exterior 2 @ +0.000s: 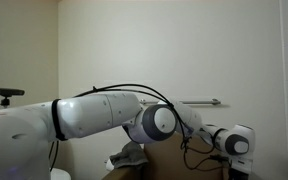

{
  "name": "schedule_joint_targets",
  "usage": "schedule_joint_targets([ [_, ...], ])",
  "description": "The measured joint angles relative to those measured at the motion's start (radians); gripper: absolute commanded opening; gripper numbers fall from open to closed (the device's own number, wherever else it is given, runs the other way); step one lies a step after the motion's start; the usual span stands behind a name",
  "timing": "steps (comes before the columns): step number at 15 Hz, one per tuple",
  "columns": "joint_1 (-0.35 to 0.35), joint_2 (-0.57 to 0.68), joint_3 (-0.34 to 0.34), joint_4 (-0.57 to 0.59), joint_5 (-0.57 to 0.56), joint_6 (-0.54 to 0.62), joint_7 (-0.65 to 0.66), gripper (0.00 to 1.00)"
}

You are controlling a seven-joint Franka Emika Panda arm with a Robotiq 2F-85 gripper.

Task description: Move the white towel from one armchair to another

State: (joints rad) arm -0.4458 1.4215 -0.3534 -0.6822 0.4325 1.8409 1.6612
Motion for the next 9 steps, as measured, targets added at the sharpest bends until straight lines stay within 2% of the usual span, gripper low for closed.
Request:
schedule_joint_targets([
  [4,0.017,-0.006,-0.023,0.0,0.0,-0.037,0.025,0.0],
  [6,0.027,-0.007,-0.034,-0.003,0.0,-0.045,0.033,0.04],
  [9,0.034,-0.009,-0.042,-0.007,0.0,-0.046,0.033,0.04],
])
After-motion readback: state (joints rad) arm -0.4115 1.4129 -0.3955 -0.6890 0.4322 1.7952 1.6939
